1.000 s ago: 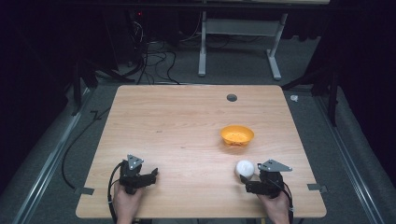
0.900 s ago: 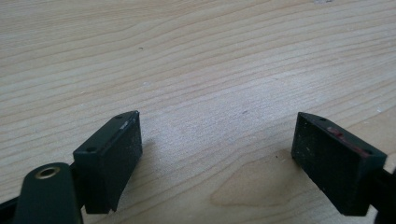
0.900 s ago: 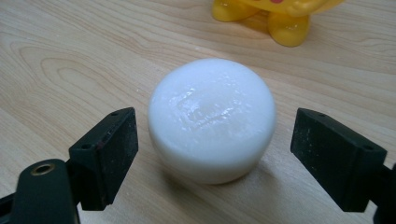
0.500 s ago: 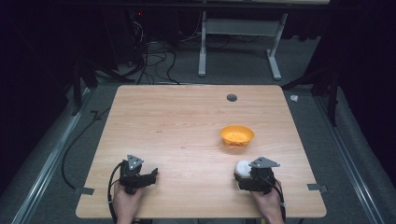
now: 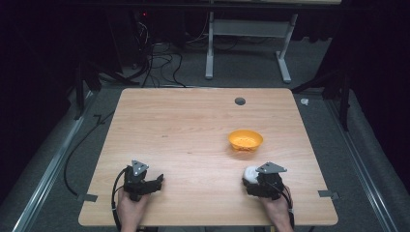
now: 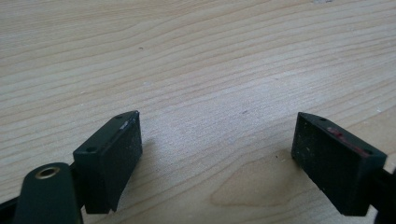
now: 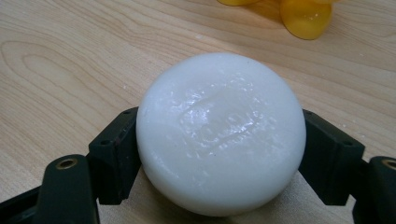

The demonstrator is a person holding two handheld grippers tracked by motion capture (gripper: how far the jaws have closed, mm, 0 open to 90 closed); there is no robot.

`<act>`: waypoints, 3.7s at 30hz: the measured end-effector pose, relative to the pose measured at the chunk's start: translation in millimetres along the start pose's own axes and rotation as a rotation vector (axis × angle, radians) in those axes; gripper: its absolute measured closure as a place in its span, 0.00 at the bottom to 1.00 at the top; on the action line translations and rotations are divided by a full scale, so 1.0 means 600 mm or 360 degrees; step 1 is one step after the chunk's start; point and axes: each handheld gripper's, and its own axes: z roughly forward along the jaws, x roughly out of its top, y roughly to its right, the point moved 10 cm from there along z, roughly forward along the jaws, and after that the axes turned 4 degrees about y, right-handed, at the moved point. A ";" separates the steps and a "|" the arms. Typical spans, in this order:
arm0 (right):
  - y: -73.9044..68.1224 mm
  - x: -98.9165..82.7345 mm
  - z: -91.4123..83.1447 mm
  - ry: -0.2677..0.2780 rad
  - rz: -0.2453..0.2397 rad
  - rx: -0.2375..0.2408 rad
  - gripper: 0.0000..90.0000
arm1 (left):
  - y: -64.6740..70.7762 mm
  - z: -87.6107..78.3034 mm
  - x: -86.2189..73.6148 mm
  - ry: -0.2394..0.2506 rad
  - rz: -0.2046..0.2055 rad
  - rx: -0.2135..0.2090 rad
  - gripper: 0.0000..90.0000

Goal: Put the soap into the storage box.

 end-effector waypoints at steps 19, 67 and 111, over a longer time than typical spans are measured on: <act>-0.005 0.010 -0.008 0.0032 0.0024 0.0029 0.28 | 0.000 0.000 0.000 0.0002 0.0000 0.0002 0.18; 0.031 0.131 -0.048 0.0230 0.0095 0.0122 0.28 | 0.000 0.000 0.000 0.0002 -0.0001 0.0001 0.18; 0.063 0.222 -0.001 0.0172 0.0100 0.0098 0.28 | 0.000 0.000 0.000 0.0001 -0.0001 0.0000 0.18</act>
